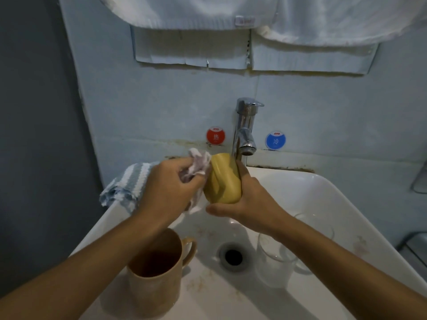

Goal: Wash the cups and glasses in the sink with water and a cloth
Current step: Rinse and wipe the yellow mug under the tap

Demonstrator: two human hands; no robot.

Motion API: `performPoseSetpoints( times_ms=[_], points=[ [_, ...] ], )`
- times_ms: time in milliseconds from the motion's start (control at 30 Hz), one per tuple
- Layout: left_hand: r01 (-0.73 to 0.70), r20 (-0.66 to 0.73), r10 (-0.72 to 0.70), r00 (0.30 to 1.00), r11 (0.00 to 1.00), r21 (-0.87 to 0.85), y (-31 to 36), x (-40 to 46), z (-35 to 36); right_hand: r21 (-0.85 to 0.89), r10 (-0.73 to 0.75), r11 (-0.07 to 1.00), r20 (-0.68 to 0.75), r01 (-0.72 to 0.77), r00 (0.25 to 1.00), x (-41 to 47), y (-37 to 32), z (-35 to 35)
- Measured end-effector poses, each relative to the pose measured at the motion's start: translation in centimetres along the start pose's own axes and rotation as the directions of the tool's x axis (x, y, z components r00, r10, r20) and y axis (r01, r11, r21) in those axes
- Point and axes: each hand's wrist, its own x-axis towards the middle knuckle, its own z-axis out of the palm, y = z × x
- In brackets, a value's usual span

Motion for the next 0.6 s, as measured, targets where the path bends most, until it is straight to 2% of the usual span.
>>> performPoseSetpoints(
  times_ms=[100,200,300,367,467,533,600],
  points=[
    [-0.086,0.004,0.086,0.996,0.995,0.04,0.2,-0.2,0.6,0.073,0.01,0.997,-0.007,-0.01,1.0,0.0,0.4,0.0],
    [0.007,-0.037,-0.005,0.999,0.999,0.036,-0.1,0.0,0.9,0.116,0.022,0.993,0.025,-0.025,0.999,-0.2,0.2,-0.4],
    [0.032,-0.054,-0.029,0.998,0.998,0.051,-0.4,0.1,0.9,0.227,-0.01,0.974,0.093,-0.012,0.996,-0.5,-0.1,-0.6],
    [0.059,-0.06,-0.055,0.997,0.996,0.06,-1.0,0.4,0.8,0.36,-0.019,0.932,0.164,-0.042,0.986,-0.7,-0.3,-0.7],
    [0.157,-0.059,-0.159,0.986,0.987,-0.035,-2.1,1.1,0.5,0.586,0.025,0.798,0.198,-0.139,0.98,-0.5,-0.4,-1.2],
    [0.233,-0.029,-0.237,0.971,0.968,-0.093,-2.1,1.2,0.5,0.655,0.048,0.738,0.188,-0.162,0.981,-0.3,-0.4,-1.5],
    [0.299,0.006,-0.3,0.954,0.948,-0.106,-2.1,1.2,0.5,0.657,0.075,0.735,0.169,-0.169,0.983,-0.3,-0.3,-1.6]
  ],
)
